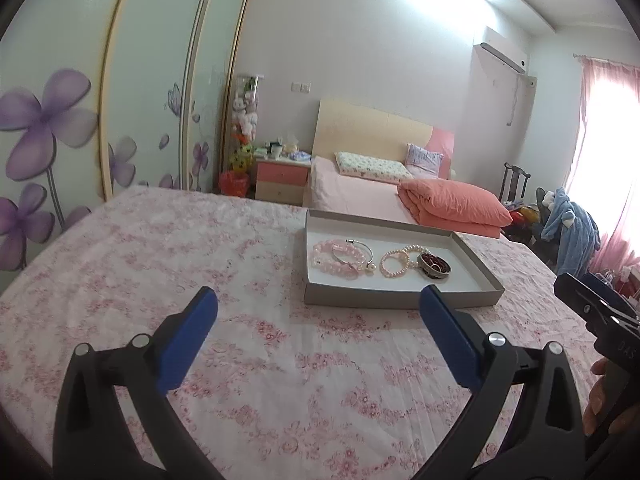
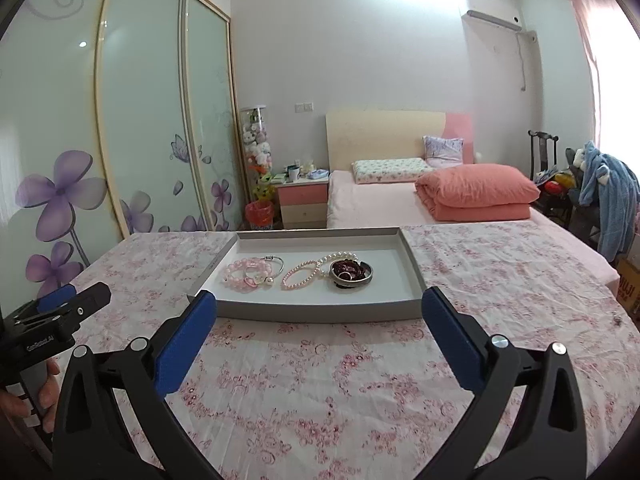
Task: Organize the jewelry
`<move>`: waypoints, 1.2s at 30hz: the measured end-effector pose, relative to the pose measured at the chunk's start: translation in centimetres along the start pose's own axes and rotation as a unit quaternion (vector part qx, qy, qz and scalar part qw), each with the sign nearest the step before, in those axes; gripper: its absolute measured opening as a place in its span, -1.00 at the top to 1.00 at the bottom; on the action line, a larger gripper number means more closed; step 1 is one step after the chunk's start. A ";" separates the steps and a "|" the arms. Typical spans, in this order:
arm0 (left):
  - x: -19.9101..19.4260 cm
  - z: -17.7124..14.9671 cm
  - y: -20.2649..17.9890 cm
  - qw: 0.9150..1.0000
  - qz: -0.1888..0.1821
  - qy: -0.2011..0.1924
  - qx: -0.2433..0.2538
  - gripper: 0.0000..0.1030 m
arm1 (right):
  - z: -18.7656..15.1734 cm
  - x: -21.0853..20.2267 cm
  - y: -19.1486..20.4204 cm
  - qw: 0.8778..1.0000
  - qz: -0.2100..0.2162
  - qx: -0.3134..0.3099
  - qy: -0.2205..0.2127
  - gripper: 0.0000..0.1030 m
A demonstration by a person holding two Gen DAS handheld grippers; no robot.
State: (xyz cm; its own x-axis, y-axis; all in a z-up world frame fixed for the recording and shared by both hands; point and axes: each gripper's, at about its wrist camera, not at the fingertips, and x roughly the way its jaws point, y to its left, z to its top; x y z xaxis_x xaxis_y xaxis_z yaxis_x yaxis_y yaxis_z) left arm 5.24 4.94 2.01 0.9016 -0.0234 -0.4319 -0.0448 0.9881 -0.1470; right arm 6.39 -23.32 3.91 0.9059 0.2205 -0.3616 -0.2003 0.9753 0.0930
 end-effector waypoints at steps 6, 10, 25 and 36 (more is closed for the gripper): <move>-2.2 -0.9 -1.4 0.999 0.013 -0.026 0.028 -0.92 | -1.1 -1.5 0.4 1.000 -0.006 -0.009 -0.011 -0.97; -3.2 -1.4 -2.1 0.998 0.017 -0.037 0.039 -0.92 | -1.8 -2.5 0.6 1.000 -0.003 -0.014 -0.024 -0.97; -4.3 -2.3 -2.9 0.997 0.021 -0.043 0.056 -0.92 | -3.2 -4.0 -0.3 0.999 -0.006 -0.006 -0.051 -0.97; -4.2 -2.5 -3.1 0.997 0.021 -0.043 0.061 -0.92 | -3.4 -4.1 -0.4 0.999 -0.006 -0.003 -0.049 -0.97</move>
State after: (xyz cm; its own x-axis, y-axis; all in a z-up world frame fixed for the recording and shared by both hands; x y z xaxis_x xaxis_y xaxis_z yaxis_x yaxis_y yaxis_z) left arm 0.48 1.61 2.10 0.9339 0.0264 -0.3565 -0.0352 0.9992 -0.0183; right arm 1.49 -24.55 2.24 0.9400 0.2075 -0.2707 -0.1919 0.9779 0.0833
